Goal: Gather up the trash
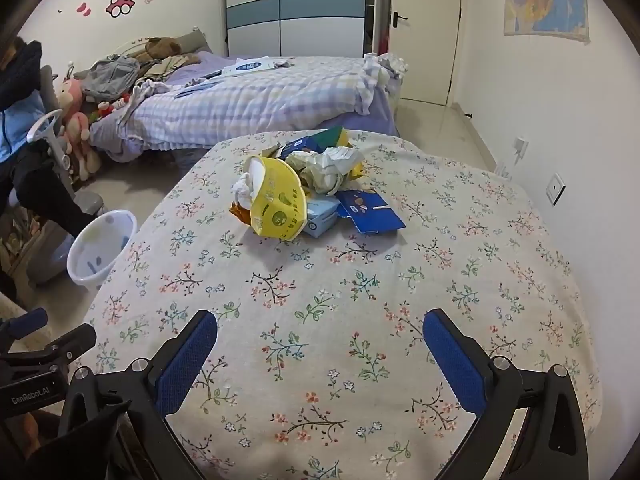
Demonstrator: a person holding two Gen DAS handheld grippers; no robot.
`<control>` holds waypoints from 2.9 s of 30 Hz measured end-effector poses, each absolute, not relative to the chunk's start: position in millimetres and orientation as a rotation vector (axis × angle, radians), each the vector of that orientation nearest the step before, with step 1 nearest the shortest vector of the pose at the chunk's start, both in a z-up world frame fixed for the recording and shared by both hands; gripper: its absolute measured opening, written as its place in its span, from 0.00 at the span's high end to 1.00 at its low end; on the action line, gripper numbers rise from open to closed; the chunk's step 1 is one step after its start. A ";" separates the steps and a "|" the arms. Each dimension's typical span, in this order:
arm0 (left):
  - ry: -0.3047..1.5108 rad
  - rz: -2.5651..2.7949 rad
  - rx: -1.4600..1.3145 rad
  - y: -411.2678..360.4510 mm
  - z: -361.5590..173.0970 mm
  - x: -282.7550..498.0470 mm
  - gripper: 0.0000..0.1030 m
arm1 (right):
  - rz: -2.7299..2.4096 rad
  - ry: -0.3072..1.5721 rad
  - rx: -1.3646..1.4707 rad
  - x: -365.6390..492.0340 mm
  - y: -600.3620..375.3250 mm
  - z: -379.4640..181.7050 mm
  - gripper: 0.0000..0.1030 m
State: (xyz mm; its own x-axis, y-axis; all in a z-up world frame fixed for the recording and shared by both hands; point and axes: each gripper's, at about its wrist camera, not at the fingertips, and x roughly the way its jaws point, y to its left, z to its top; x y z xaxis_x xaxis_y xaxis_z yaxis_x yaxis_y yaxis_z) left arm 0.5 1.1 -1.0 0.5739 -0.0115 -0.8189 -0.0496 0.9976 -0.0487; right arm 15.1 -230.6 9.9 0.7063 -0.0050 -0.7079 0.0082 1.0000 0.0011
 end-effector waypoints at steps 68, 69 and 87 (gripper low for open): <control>0.959 0.015 -0.095 7.5 -0.2 -1.2 0.03 | 0.008 0.798 0.032 15.1 -227.6 8.2 0.00; 0.959 0.015 -0.095 7.5 -0.2 -1.2 0.03 | 0.007 0.798 0.033 14.8 -227.3 8.3 0.00; 0.963 0.016 -0.112 12.0 10.3 20.8 0.03 | 0.011 0.844 0.023 31.5 -242.6 24.7 0.00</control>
